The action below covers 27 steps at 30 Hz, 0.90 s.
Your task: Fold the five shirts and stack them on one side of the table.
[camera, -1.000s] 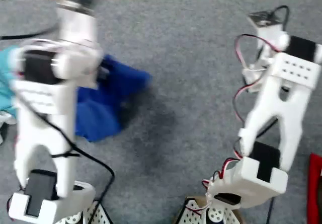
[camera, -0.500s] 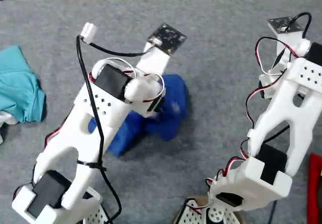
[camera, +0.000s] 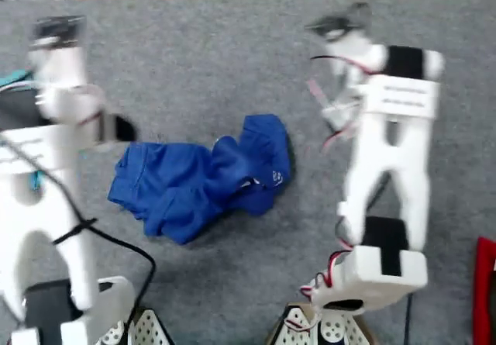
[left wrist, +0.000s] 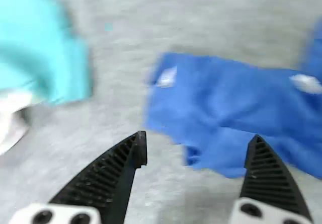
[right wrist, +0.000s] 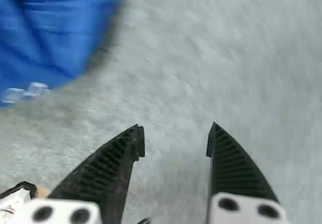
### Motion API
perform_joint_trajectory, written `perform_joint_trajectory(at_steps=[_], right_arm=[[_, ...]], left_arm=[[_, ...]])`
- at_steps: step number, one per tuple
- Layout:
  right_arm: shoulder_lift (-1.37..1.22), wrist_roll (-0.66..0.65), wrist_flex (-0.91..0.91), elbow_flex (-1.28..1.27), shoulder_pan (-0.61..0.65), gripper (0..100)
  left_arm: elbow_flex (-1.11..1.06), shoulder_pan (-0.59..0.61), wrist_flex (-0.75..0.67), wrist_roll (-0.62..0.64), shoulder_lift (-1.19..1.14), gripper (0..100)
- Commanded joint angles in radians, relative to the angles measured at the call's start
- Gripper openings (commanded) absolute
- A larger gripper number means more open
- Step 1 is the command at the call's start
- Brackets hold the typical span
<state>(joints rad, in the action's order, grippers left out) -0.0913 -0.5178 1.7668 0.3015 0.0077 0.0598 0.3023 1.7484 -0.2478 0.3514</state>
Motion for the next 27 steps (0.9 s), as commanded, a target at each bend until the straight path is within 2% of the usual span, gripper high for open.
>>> perform_joint_trajectory(at_steps=[1,4,8,14,20,24,27], right_arm=[[0.001,-0.017,0.018,0.005,0.214,21.7],[0.001,-0.051,0.017,0.007,0.407,21.7],[-0.036,-0.055,-0.023,0.042,0.638,21.7],[-0.297,-0.049,-0.103,0.262,0.811,22.0],[-0.661,-0.026,-0.026,0.704,0.885,22.1],[-0.872,-0.020,0.008,0.990,0.920,22.1],[-1.000,-0.020,0.005,1.087,0.932,22.1]], left_arm=[[-0.087,0.282,0.009,-0.104,0.097,32],[-0.172,0.476,0.008,-0.184,0.147,32],[-0.259,0.707,-0.025,-0.230,0.173,32],[-0.410,0.970,-0.193,-0.258,0.177,32],[-0.499,1.088,-0.293,-0.287,0.182,32],[-0.534,1.114,-0.296,-0.288,0.180,32],[-0.559,1.115,-0.296,-0.288,0.182,32]])
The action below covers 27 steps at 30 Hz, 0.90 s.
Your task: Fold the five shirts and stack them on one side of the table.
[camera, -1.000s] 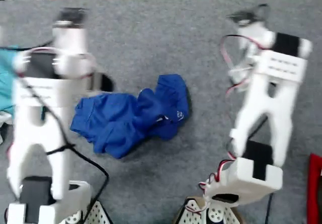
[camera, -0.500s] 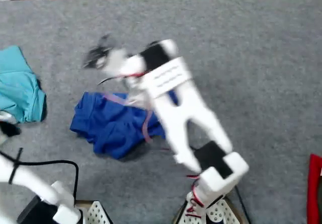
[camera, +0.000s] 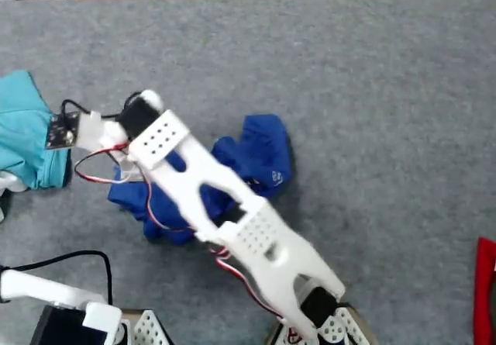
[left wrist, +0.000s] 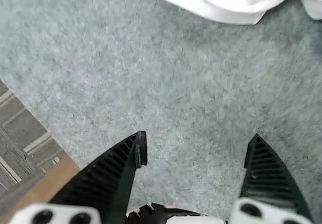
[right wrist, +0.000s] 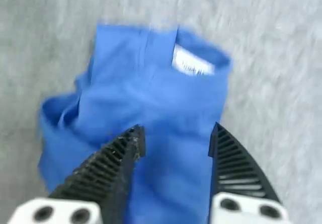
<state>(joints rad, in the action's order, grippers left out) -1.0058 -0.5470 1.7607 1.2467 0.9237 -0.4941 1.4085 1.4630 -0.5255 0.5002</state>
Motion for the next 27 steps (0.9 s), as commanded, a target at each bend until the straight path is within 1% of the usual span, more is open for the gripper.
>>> perform_joint_trajectory(at_steps=[1,4,6,10,14,17,23,27], right_arm=[[-0.124,0.009,0.009,0.160,0.016,21.9],[-0.208,0.009,0.008,0.200,0.018,21.6],[-0.236,0.009,0.008,0.216,0.010,18.5],[-0.243,0.009,0.014,0.226,-0.012,1.1],[-0.236,0.014,0.023,0.254,-0.058,0.7],[-0.177,0.083,0.025,0.295,-0.111,0.5],[0.062,0.107,0.026,0.295,-0.177,0.5],[0.220,0.107,0.026,0.179,-0.203,0.5]], left_arm=[[-0.008,0.009,-0.011,-0.011,0.033,32],[-0.008,0.011,-0.011,-0.011,0.033,32],[-0.008,0.012,-0.011,-0.011,0.033,32],[-0.008,0.012,-0.011,-0.011,0.033,32],[-0.008,0.009,-0.011,-0.011,0.033,32],[-0.008,0.011,-0.011,-0.011,0.033,32],[-0.006,0.012,-0.011,-0.011,0.033,32],[0.000,0.012,-0.011,-0.011,0.035,32]])
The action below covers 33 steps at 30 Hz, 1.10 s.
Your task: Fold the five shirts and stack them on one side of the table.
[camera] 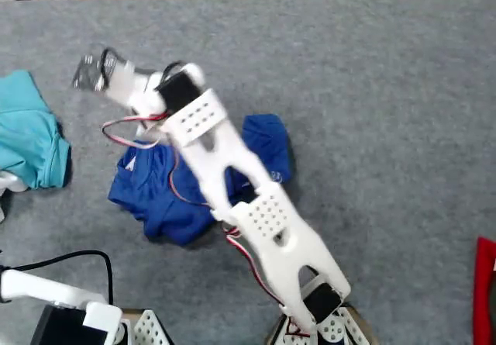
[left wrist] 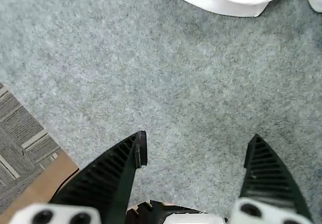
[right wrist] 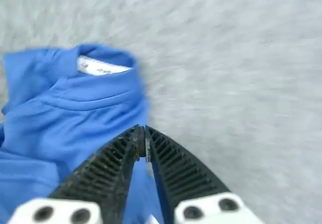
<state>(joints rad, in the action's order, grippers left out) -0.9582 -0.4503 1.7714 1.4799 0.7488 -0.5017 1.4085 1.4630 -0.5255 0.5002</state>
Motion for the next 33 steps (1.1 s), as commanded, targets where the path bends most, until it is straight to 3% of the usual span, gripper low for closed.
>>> perform_joint_trajectory(at_steps=[1,5,10,17,25,29,33], right_arm=[[0.211,0.011,0.015,-0.119,-0.025,0.5],[0.351,0.006,0.015,-0.452,0.082,1.2],[0.490,0.002,-0.015,-0.817,0.228,11.3],[0.492,-0.034,-0.144,-1.092,0.240,17.1],[0.361,-0.055,-0.250,-1.188,0.234,16.0],[0.355,-0.049,-0.242,-1.188,0.232,0.9],[0.374,-0.048,-0.180,-1.148,0.209,0.5]], left_arm=[[0.009,0.014,-0.011,-0.011,0.035,32],[0.009,0.021,-0.011,-0.011,0.035,32],[0.009,0.037,-0.011,-0.015,0.035,32],[0.009,0.037,-0.011,-0.044,0.035,32],[0.008,0.037,-0.011,-0.044,0.035,32],[0.006,0.037,-0.011,-0.044,0.035,32],[0.002,0.037,-0.011,-0.044,0.035,32]])
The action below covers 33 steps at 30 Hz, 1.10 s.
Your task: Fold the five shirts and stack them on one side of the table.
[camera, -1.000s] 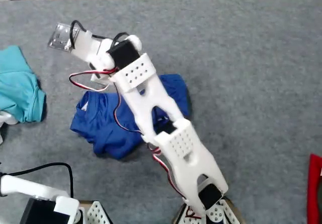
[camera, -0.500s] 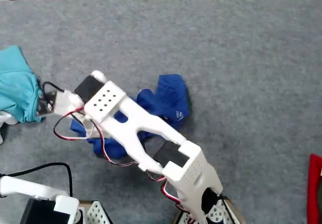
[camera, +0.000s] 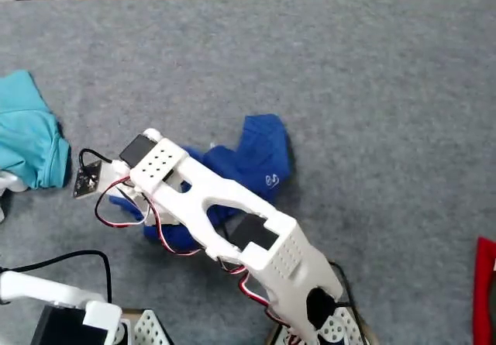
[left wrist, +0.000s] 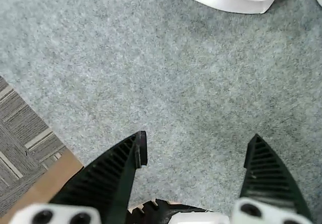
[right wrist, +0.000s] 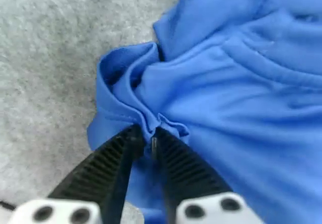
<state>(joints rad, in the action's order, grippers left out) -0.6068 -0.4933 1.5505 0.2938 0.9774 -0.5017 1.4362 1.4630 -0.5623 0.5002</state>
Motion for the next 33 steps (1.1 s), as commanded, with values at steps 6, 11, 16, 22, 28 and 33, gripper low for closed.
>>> perform_joint_trajectory(at_steps=[6,11,16,22,28,33], right_arm=[[0.145,-0.003,0.195,0.219,-0.133,0.5],[0.282,-0.009,0.233,0.286,-0.308,0.5],[0.403,-0.060,0.233,0.174,-0.535,0.5],[0.498,-0.176,0.219,-0.067,-0.800,0.5],[0.550,-0.256,0.097,-0.326,-0.983,0.5],[0.578,-0.330,0.011,-0.483,-1.090,0.5]], left_arm=[[0.002,0.009,-0.011,-0.008,0.035,32],[0.009,0.009,-0.011,-0.008,0.035,32],[0.011,0.055,-0.078,-0.009,0.035,32],[0.000,0.140,-0.153,-0.009,0.035,32],[0.000,0.160,-0.147,-0.009,0.035,32],[0.000,0.130,-0.146,-0.008,0.035,32]])
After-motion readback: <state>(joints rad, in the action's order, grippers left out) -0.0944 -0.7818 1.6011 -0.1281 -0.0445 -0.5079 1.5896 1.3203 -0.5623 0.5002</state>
